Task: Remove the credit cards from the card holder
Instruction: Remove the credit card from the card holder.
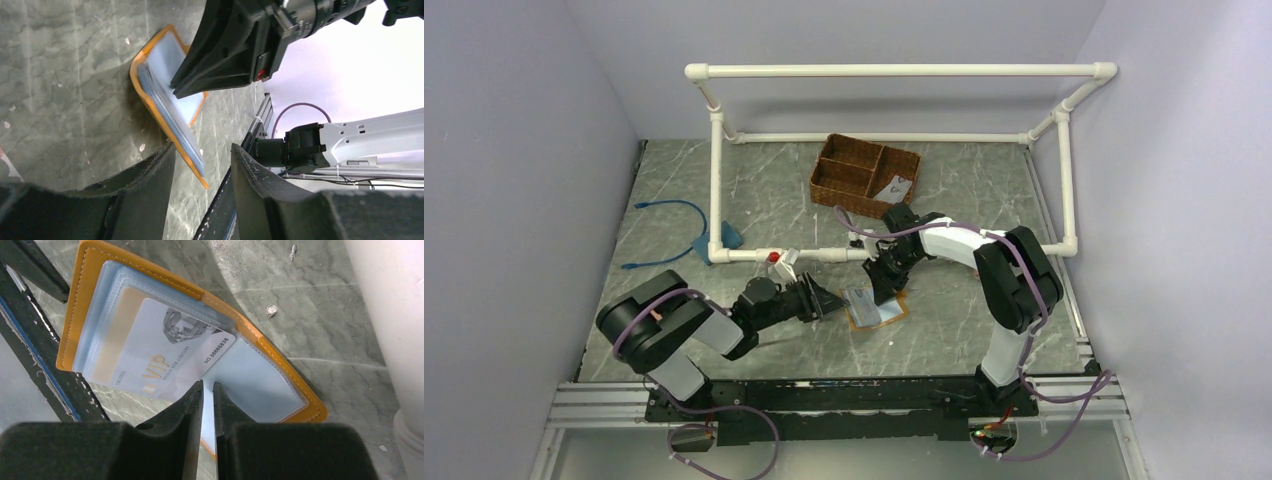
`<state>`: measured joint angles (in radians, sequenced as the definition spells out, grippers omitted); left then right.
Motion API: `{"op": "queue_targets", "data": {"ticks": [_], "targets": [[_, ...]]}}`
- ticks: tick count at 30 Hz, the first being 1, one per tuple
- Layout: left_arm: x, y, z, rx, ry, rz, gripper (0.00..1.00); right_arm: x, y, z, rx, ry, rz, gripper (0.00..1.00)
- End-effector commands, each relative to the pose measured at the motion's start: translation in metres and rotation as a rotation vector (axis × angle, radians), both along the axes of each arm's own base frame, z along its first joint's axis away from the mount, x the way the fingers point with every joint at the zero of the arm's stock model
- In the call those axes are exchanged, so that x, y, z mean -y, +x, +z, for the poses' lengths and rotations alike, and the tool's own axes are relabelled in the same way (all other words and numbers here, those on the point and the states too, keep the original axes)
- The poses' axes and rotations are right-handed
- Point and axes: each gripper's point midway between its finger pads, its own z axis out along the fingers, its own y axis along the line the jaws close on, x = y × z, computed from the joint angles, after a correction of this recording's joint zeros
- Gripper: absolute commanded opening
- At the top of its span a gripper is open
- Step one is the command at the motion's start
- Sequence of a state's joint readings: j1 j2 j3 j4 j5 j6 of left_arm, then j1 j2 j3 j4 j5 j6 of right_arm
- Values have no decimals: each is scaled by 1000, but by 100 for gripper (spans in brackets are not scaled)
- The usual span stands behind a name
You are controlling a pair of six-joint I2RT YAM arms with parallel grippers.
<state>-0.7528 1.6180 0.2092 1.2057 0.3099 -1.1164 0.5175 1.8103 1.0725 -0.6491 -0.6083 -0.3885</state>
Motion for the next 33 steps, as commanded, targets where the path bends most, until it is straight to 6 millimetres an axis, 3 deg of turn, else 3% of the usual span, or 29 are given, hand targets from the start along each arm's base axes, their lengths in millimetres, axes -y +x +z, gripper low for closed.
{"op": "queue_targets", "data": {"ticks": [1,6,12,20,23,25,28,33], "targets": [[-1,6,6,46,45,25,52,0,-4,-5,-26,-25,7,16],[-1,8,-12,-27,113,33,54,1,-4,-6,-26,-29,5,15],[0,8,-16,-38,91,46,55,2,-4,-9,-34,-40,2,15],[-25,15,2,50,301,89,61,-2,-7,-3,-43,-9,13,16],[-44,20,14,85,381,151,77,-5,-11,-1,-52,12,30,16],[-57,19,14,78,432,179,97,-8,-15,2,-60,30,49,16],[-67,14,11,71,483,167,100,-14,-21,2,-60,40,81,17],[-67,-3,-6,-53,451,74,100,-22,-31,-1,-57,32,134,17]]}}
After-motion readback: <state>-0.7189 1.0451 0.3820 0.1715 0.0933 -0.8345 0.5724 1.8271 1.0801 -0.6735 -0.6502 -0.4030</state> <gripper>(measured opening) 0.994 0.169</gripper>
